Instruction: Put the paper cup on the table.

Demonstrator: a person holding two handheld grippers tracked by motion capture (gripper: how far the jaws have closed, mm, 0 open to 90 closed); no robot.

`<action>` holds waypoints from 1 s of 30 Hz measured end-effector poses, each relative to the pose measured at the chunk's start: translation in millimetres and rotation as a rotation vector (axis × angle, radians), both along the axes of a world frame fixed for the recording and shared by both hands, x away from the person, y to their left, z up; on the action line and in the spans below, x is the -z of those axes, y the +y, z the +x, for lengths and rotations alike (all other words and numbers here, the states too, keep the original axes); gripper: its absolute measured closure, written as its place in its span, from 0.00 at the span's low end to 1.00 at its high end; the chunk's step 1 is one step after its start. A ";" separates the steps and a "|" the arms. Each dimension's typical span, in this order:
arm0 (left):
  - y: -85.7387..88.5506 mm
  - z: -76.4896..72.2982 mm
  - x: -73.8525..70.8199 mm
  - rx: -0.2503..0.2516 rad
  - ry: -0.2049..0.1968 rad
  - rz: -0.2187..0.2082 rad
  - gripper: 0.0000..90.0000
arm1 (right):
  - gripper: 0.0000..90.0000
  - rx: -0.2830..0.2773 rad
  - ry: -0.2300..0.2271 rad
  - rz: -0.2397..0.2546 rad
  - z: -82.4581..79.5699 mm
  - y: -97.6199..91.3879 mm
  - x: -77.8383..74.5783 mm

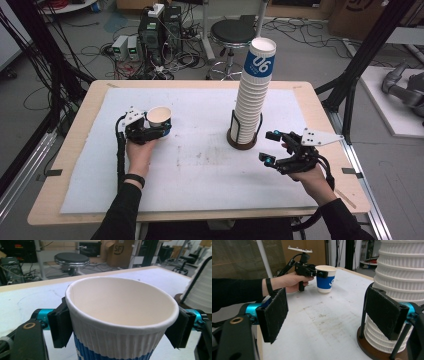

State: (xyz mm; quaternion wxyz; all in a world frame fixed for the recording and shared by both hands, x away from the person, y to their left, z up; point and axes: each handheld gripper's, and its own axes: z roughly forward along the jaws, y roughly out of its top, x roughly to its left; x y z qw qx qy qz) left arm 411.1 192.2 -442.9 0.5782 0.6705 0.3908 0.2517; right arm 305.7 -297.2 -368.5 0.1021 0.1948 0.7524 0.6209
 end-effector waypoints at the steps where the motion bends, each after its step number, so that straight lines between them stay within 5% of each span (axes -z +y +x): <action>1: -0.1 0.2 0.5 0.001 0.003 -0.001 0.24 | 0.21 -0.002 -0.001 -0.003 -0.2 0.1 0.3; 20: -2.2 -4.4 -3.5 -0.026 0.071 0.074 0.20 | 0.21 -0.008 0.004 -0.011 -0.1 2.1 1.5; 30: 0.0 -8.8 -0.8 -0.024 0.092 0.063 0.19 | 0.21 -0.015 0.004 -0.017 1.4 5.0 2.2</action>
